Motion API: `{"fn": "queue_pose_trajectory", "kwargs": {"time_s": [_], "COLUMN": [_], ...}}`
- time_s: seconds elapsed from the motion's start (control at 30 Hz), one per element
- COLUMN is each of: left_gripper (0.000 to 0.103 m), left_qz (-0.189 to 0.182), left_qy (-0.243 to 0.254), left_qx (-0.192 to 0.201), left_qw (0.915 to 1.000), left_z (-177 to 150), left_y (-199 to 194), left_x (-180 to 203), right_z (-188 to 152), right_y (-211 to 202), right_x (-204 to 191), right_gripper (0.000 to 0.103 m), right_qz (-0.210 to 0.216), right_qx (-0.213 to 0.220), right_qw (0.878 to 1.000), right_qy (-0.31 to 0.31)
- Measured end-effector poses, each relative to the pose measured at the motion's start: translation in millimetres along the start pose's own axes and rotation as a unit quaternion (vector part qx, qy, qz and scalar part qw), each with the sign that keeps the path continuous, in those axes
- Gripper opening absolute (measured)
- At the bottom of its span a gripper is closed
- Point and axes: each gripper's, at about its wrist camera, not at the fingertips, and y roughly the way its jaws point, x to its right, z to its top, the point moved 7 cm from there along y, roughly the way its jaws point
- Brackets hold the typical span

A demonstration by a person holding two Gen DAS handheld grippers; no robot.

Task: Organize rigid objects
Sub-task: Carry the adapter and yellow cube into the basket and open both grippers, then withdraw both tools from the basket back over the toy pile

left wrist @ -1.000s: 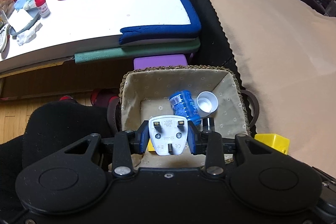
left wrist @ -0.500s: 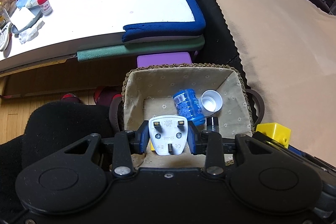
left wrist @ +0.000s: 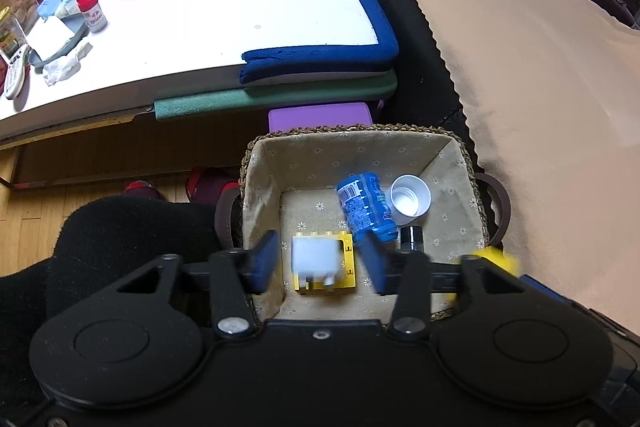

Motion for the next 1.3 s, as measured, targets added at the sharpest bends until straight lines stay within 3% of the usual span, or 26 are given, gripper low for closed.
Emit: {"fn": "queue_pose_trajectory", "kwargs": {"time_s": [0.47, 0.93, 1.3], "left_gripper": [0.055, 0.067, 0.067], "left_qz": [-0.001, -0.001, 0.005], "left_qy": [0.006, 0.016, 0.026], "left_qx": [0.012, 0.030, 0.054], "left_qw": [0.9999, 0.9994, 0.9982], "left_z": [-1, -5, -8], "left_y": [-6, -14, -24], "left_x": [2, 4, 6], "right_z": [-6, -14, -22], "right_y": [-3, -3, -11], "right_x": [6, 10, 19], "right_gripper": [0.046, 0.048, 0.049], "right_qz": [-0.005, -0.010, -0.014], "right_qx": [0.002, 0.000, 0.007], "right_qw": [1.000, 1.000, 1.000], "right_qy": [0.002, -0.003, -0.005]}}
